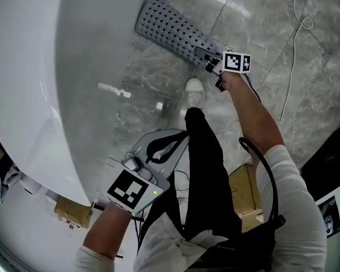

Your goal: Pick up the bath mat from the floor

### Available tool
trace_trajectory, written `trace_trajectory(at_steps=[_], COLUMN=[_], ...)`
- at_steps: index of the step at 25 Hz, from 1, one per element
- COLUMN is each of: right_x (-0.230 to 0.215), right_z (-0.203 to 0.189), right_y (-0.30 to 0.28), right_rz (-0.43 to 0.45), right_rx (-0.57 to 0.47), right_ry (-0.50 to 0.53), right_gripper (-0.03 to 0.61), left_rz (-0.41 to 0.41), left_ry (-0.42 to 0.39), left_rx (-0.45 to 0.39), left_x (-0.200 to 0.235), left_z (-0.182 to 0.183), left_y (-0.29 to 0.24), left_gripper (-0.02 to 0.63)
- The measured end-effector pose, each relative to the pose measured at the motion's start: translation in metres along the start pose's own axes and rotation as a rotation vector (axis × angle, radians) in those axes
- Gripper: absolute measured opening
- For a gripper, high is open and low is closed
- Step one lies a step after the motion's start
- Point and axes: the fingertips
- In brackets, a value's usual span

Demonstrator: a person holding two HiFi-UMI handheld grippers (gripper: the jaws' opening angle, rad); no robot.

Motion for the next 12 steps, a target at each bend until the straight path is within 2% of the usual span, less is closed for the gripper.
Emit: trace_trajectory(at_steps=[8, 12], right_x=[0.067, 0.097], right_z=[-0.007, -0.016], right_y=[0.039, 0.070], right_rz=[-0.055, -0.087], right_rx=[0.029, 0.052], right_ry=[0.063, 0.115], right_gripper=[0.012, 0.012], left_rz=[-0.003, -0.007], left_ry=[-0.094, -0.114], left_rx=[-0.111, -0.144], left_x=[-0.055, -0.083], left_z=[0.046, 0.051], left_y=[0.045, 0.071], left_gripper=[0.006, 0.006])
Point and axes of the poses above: the fingertips, and each gripper's own axes: y backward along the fingers, x to its left, z out of its top, and after that the axes turned 11 degrees about -z, right-handed
